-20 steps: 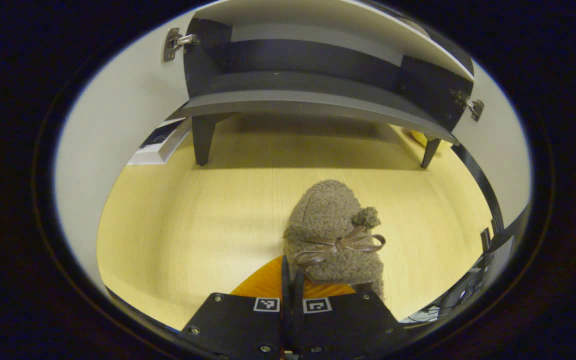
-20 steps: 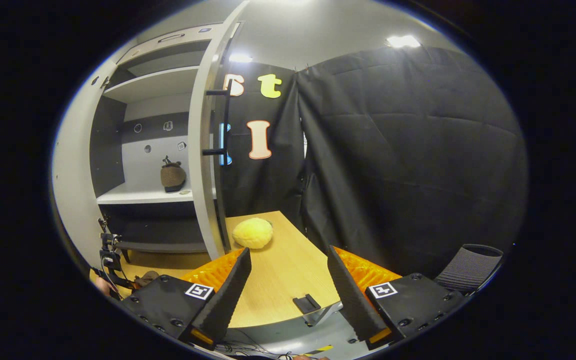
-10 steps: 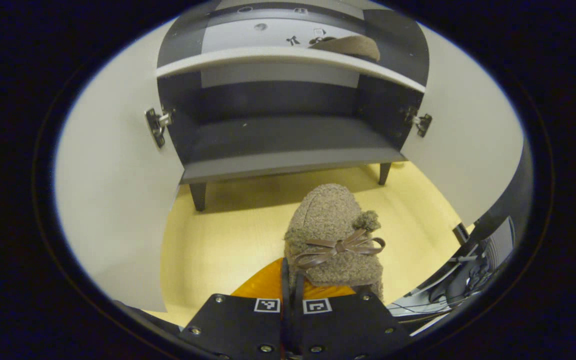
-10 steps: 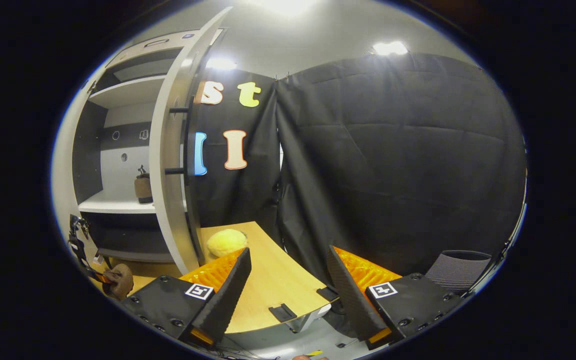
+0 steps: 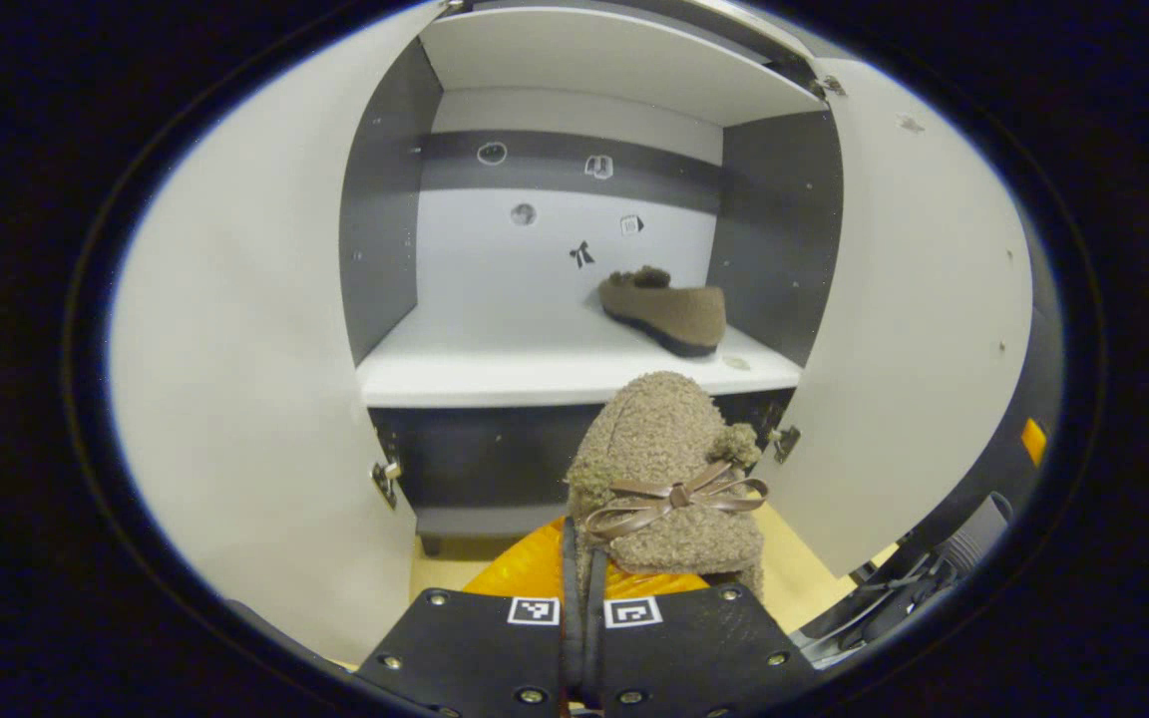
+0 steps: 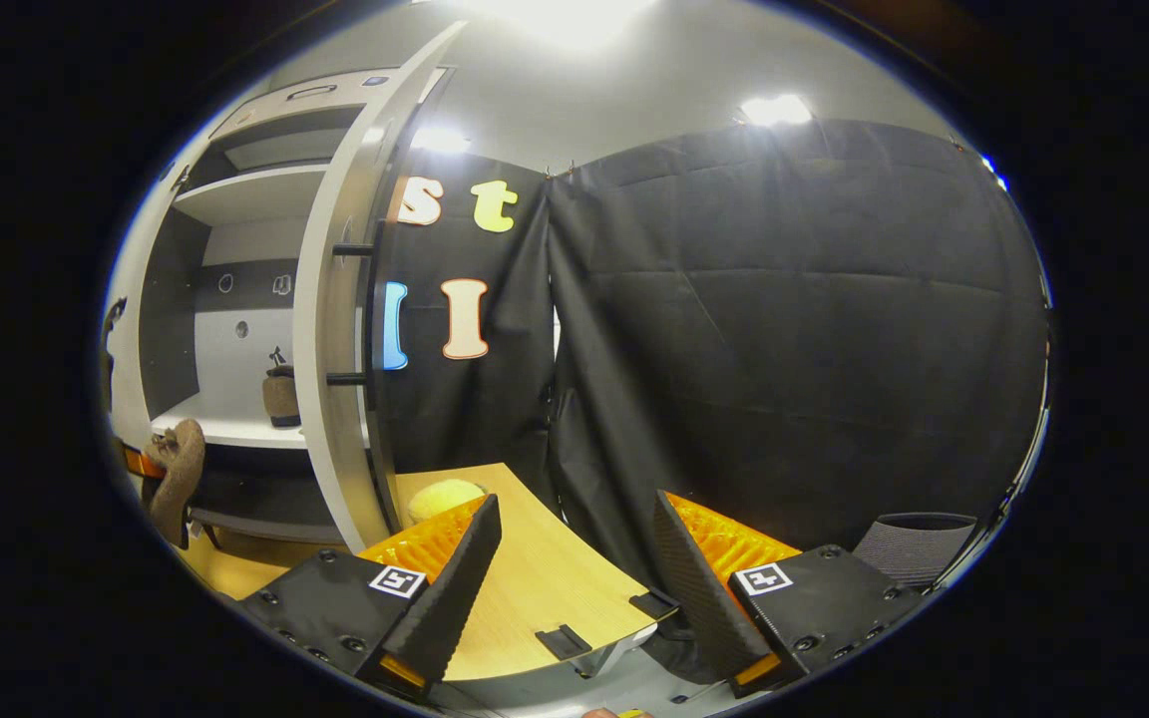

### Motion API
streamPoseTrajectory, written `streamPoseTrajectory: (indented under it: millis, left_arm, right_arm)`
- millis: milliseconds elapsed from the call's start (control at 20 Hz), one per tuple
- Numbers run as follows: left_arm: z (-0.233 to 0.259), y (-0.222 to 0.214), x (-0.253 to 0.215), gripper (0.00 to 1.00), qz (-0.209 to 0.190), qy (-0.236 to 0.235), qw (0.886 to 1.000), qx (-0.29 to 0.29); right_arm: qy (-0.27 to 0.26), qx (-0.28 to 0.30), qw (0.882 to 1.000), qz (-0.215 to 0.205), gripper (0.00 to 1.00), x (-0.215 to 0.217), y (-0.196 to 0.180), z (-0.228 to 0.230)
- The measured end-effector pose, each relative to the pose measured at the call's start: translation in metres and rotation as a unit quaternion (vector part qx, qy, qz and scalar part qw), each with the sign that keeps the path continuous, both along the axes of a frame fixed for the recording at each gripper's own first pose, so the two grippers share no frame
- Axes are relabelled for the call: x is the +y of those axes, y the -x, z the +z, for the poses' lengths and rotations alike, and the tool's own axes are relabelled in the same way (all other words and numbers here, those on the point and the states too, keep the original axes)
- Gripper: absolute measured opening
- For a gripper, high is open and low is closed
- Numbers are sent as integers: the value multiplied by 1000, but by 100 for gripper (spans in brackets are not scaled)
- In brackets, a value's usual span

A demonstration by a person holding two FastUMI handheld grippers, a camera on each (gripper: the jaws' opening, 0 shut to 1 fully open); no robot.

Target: Grab one shoe with the right hand and put it into the shoe cabinet, grab the other shoe with the left hand and put it into the shoe cabinet; then close the right door with the right hand and the left door with the left hand.

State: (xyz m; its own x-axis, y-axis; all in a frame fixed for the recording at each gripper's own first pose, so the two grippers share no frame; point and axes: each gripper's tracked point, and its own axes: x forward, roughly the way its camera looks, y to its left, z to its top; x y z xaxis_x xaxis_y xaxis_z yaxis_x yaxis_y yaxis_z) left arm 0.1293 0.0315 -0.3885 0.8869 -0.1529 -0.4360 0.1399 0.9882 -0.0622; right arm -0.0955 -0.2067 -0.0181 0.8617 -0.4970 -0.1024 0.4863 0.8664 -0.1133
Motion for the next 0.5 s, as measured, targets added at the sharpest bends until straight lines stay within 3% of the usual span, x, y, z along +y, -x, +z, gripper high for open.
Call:
streamPoseTrajectory:
  millis: [500]
  left_arm:
    - [13, -11, 6, 1, 46, -6, 997, -63]
  right_arm:
    - [0, -44, 999, -18, 92, -39, -43, 27]
